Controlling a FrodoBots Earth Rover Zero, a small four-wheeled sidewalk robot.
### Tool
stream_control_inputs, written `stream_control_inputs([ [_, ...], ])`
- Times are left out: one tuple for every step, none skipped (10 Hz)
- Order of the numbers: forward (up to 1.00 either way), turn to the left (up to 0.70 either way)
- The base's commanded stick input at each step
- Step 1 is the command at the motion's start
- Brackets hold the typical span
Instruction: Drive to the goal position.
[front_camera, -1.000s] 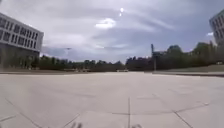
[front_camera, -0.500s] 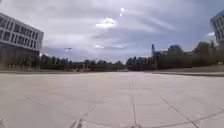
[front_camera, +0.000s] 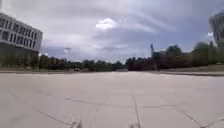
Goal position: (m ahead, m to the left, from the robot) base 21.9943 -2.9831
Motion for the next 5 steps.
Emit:
stream_control_inputs([
  [0.7,0.0],
  [0.7,0.0],
  [0.7,0.0],
  [0.7,0.0],
  [0.7,0.0],
])
